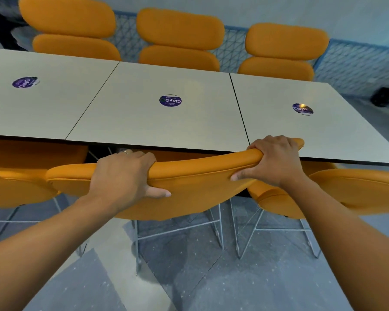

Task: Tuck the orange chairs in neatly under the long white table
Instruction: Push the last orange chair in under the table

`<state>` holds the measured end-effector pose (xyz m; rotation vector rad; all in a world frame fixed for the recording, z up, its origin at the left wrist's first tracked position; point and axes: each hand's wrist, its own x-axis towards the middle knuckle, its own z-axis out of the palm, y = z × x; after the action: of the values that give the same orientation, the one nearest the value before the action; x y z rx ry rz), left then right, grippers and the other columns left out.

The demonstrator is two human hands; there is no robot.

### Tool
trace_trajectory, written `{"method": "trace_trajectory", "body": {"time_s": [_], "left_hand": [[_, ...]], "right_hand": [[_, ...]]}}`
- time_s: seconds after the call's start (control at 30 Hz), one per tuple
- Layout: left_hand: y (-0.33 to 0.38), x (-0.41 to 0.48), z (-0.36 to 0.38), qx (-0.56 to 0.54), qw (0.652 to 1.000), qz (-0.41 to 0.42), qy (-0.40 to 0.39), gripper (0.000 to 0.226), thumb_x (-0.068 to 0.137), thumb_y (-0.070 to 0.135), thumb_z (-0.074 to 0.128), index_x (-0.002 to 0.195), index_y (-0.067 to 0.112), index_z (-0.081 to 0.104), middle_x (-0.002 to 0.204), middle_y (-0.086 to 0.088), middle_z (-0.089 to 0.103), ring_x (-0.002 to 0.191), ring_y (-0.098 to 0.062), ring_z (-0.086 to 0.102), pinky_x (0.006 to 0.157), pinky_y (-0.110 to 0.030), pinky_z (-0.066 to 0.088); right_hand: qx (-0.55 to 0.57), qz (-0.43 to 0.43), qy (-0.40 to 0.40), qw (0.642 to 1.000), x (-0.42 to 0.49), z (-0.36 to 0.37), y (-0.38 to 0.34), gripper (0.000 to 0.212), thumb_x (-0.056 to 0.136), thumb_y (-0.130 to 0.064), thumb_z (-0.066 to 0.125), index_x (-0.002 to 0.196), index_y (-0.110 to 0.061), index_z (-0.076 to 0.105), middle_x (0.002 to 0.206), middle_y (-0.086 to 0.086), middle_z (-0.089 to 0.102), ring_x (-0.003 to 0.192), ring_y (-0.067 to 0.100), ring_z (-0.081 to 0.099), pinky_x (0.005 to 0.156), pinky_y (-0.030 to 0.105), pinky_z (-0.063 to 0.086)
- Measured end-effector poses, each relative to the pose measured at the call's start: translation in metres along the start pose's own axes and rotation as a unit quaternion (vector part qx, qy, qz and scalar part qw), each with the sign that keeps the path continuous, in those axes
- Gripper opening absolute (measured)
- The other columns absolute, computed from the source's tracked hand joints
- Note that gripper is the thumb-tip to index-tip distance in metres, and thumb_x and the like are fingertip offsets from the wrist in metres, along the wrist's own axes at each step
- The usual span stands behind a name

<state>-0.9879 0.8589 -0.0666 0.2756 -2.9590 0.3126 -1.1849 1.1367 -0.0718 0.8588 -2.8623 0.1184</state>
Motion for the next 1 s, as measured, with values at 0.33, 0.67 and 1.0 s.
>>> {"method": "trace_trajectory", "body": {"time_s": [0.33, 0.67, 1.0], "left_hand": [[-0.044, 0.009, 0.003, -0.029, 0.999, -0.007, -0.028, 0.083, 0.048, 0.103, 0.029, 0.094, 0.039, 0.055, 0.068, 0.015, 0.052, 0.064, -0.01, 0.051, 0.048, -0.022, 0.032], [-0.108, 0.016, 0.023, -0.065, 0.997, 0.027, -0.01, 0.089, 0.047, 0.105, 0.026, 0.098, 0.04, 0.058, 0.077, 0.016, 0.059, 0.073, -0.011, 0.055, 0.054, -0.028, 0.047], [-0.139, 0.006, 0.031, -0.059, 0.998, 0.019, -0.012, 0.093, 0.041, 0.107, 0.024, 0.085, 0.032, 0.057, 0.062, 0.008, 0.055, 0.06, -0.016, 0.054, 0.052, -0.031, 0.048]], "right_hand": [[-0.018, 0.017, 0.02, 1.0, 0.001, 0.003, -0.041, 0.13, 0.026, -0.112, 0.01, 0.1, -0.023, 0.069, 0.102, -0.001, 0.064, 0.104, 0.027, 0.053, 0.095, 0.047, 0.037], [-0.025, 0.054, 0.035, 0.998, -0.006, 0.005, -0.1, 0.12, 0.034, -0.109, 0.02, 0.098, -0.02, 0.07, 0.099, -0.001, 0.064, 0.104, 0.027, 0.052, 0.096, 0.049, 0.034], [-0.022, 0.084, 0.045, 0.995, -0.019, 0.011, -0.139, 0.116, 0.039, -0.11, 0.024, 0.098, -0.02, 0.07, 0.099, -0.001, 0.062, 0.104, 0.027, 0.051, 0.096, 0.049, 0.032]]}}
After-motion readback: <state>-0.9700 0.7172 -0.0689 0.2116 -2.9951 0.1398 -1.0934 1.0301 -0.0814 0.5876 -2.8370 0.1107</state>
